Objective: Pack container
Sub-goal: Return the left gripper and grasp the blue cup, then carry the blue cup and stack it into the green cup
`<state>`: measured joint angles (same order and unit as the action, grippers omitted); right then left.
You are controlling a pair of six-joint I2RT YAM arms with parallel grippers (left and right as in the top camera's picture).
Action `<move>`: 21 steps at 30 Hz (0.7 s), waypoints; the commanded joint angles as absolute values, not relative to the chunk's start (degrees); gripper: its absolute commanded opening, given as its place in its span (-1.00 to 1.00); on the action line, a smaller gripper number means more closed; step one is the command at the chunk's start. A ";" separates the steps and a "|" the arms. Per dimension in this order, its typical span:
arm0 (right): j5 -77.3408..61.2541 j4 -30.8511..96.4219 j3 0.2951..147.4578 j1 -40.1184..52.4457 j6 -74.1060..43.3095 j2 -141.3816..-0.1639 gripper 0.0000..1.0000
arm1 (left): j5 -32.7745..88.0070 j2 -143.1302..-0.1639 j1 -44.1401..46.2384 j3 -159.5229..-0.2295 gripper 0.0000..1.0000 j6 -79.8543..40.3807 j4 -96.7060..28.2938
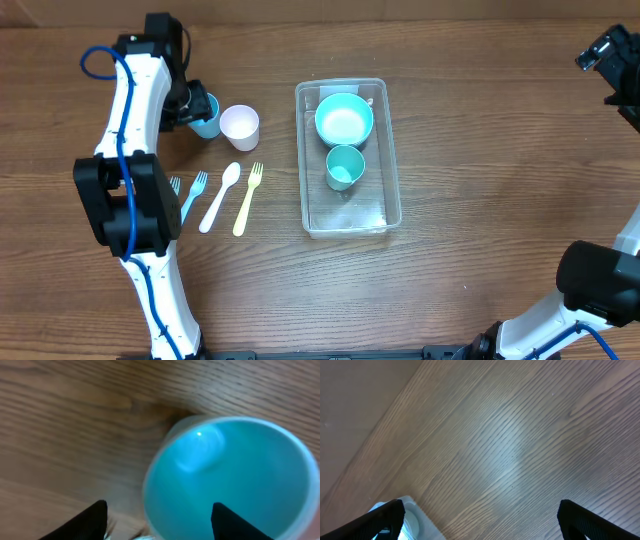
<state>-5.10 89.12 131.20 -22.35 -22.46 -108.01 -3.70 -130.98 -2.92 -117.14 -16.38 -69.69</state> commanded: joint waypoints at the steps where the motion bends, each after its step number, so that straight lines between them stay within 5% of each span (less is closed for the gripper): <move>1: -4.78 88.82 131.44 -22.26 -22.76 -107.22 1.00 | -3.57 -130.93 -2.98 -111.96 0.29 -16.32 -65.19; 4: -4.78 88.84 131.44 -22.26 -22.76 -107.22 1.00 | -3.55 -130.93 -3.03 -109.65 -0.07 -16.32 -62.11; 6: -4.78 88.84 131.44 -22.26 -22.76 -107.22 1.00 | -4.01 -130.89 -3.03 -109.71 -0.84 -16.27 -62.22; 7: -4.78 88.82 131.44 -22.26 -22.76 -107.22 1.00 | -5.04 -130.56 -3.03 -110.15 -0.92 -16.29 -62.78; 21: -4.78 88.84 131.44 -22.26 -22.76 -107.22 1.00 | -10.44 -111.13 5.98 -131.09 -0.92 -16.34 -88.33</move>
